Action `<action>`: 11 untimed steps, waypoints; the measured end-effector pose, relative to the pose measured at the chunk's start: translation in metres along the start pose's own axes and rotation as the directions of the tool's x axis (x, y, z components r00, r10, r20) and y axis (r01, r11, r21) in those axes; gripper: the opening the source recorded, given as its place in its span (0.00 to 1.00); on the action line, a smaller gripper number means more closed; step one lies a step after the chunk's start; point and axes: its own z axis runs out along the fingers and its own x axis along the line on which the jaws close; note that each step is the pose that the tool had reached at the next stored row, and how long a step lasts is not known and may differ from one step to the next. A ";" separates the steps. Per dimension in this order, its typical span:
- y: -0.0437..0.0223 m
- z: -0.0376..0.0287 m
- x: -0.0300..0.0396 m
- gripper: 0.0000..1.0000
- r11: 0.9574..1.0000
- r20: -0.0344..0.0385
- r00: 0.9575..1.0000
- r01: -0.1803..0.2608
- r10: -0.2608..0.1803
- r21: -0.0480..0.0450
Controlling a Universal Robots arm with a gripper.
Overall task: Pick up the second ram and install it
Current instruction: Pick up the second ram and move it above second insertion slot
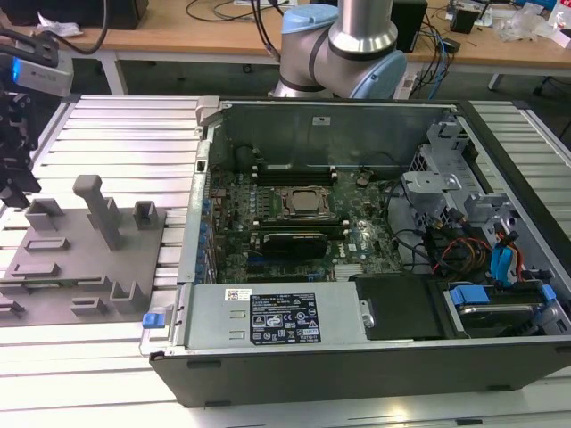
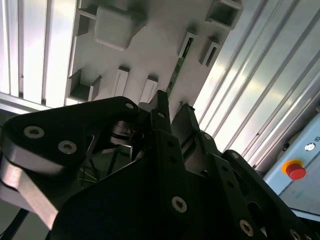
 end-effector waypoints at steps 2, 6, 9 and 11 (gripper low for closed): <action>0.0000 0.0010 0.0000 0.30 1.000 0.000 1.000 0.000 0.000 0.000; -0.0001 0.0034 0.0001 0.30 1.000 0.000 1.000 0.001 -0.001 0.000; -0.0001 0.0053 0.0001 0.30 1.000 0.000 1.000 0.002 -0.002 0.000; -0.0002 0.0064 0.0001 0.30 1.000 0.000 1.000 0.002 -0.002 0.000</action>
